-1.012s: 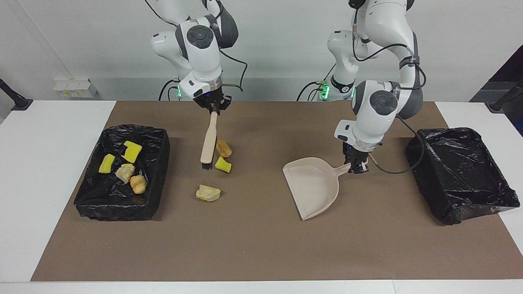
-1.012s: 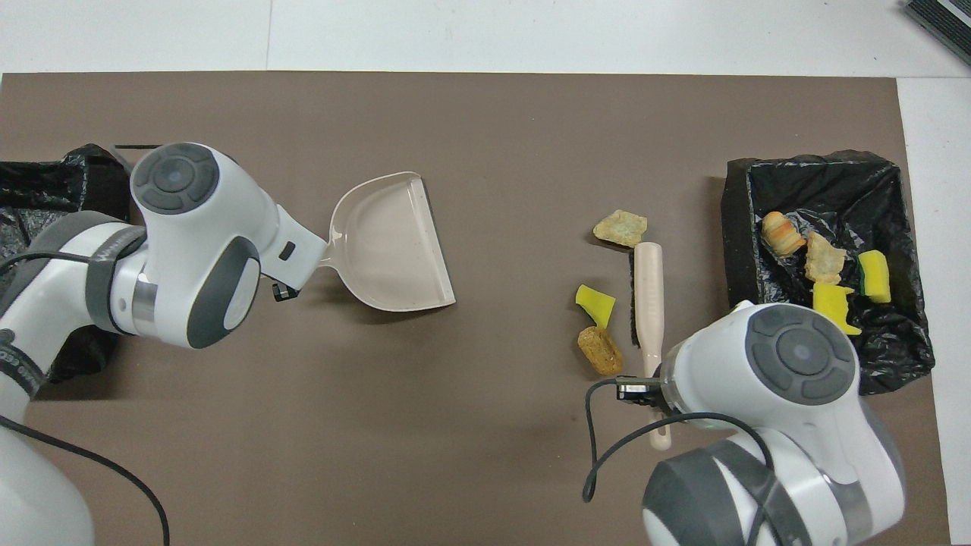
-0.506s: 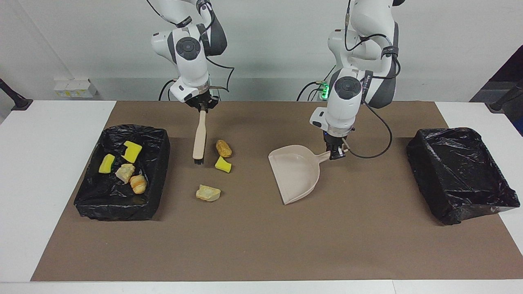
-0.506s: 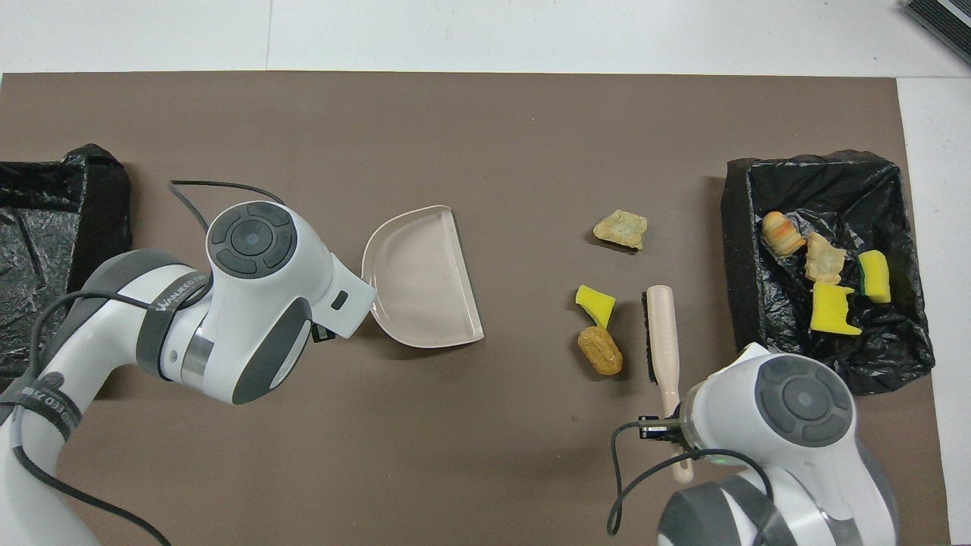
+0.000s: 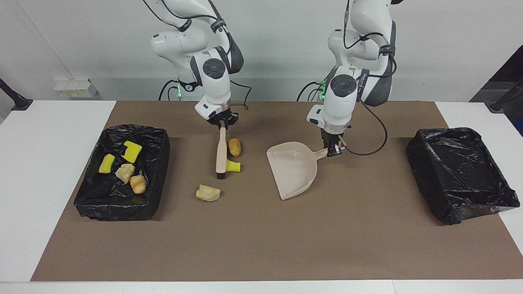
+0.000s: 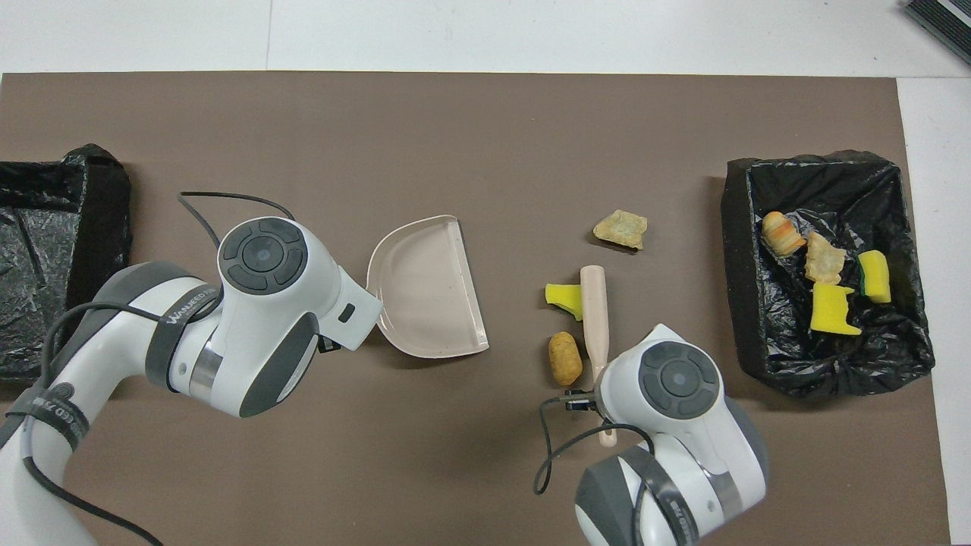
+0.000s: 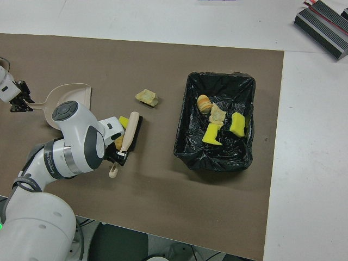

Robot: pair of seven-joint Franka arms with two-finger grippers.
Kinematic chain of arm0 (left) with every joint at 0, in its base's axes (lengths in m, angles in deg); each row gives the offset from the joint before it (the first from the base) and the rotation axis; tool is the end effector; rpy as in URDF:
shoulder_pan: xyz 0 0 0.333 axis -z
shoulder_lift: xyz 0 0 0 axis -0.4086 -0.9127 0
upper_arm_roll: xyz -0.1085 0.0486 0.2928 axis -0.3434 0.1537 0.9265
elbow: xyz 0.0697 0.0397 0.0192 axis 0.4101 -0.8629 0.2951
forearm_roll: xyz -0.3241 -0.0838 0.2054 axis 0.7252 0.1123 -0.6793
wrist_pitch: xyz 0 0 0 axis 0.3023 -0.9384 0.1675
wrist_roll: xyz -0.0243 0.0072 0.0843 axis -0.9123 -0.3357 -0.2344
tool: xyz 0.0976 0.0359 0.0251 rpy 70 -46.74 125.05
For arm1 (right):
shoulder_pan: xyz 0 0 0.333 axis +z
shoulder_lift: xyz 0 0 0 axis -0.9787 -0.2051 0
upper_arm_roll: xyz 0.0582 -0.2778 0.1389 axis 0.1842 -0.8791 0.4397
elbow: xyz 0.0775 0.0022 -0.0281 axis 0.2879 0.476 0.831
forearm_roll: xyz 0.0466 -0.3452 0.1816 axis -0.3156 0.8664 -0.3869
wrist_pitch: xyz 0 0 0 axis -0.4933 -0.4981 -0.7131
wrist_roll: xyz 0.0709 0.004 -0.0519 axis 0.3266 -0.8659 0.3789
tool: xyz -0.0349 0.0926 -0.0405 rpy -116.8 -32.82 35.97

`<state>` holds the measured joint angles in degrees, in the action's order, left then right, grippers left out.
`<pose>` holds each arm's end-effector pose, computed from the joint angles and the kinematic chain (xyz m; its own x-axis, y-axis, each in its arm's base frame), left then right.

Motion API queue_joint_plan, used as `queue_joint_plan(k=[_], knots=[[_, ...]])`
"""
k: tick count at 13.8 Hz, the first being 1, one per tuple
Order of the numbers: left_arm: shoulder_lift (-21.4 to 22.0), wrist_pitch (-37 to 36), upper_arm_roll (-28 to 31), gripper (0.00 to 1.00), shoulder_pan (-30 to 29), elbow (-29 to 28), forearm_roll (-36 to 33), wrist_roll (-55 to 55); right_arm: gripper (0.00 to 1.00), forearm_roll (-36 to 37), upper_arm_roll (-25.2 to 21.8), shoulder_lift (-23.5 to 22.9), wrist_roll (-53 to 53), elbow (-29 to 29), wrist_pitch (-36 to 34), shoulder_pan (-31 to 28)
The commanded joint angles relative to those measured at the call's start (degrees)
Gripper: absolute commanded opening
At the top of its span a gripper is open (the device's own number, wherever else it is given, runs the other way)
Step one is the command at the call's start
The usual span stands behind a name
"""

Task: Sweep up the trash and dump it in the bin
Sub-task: 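Sweep the crumbs and sponge into the dustpan with the right gripper's brush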

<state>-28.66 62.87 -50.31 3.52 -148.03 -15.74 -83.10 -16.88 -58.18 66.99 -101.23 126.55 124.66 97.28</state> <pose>0.5068 -0.2455 0.3785 0.1624 -0.9812 -0.1042 -0.9865 -0.1638 0.0055 0.4204 0.2320 0.3414 0.9905 0.0122 -0.1367 0.0164 -0.9994 0.0295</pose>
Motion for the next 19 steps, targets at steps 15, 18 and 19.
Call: queue_joint_plan(k=[15, 18, 19], knots=[[1.56, 4.37, 0.83, 0.00, 1.11, -3.90, -1.29, -7.33, 0.00, -11.10, 0.40, -4.67, -23.50, -13.60, -2.76, 17.44], [2.17, 2.71, 1.18, 0.00, 0.14, -3.90, -1.29, -10.68, 0.00, -14.45, 0.40, -3.43, -29.48, -12.44, -2.85, 18.59], [3.30, 1.48, 1.27, 0.00, -0.65, -3.90, -1.29, -12.26, 0.00, -14.45, 0.40, -2.47, -29.93, -11.05, -3.37, 18.68]])
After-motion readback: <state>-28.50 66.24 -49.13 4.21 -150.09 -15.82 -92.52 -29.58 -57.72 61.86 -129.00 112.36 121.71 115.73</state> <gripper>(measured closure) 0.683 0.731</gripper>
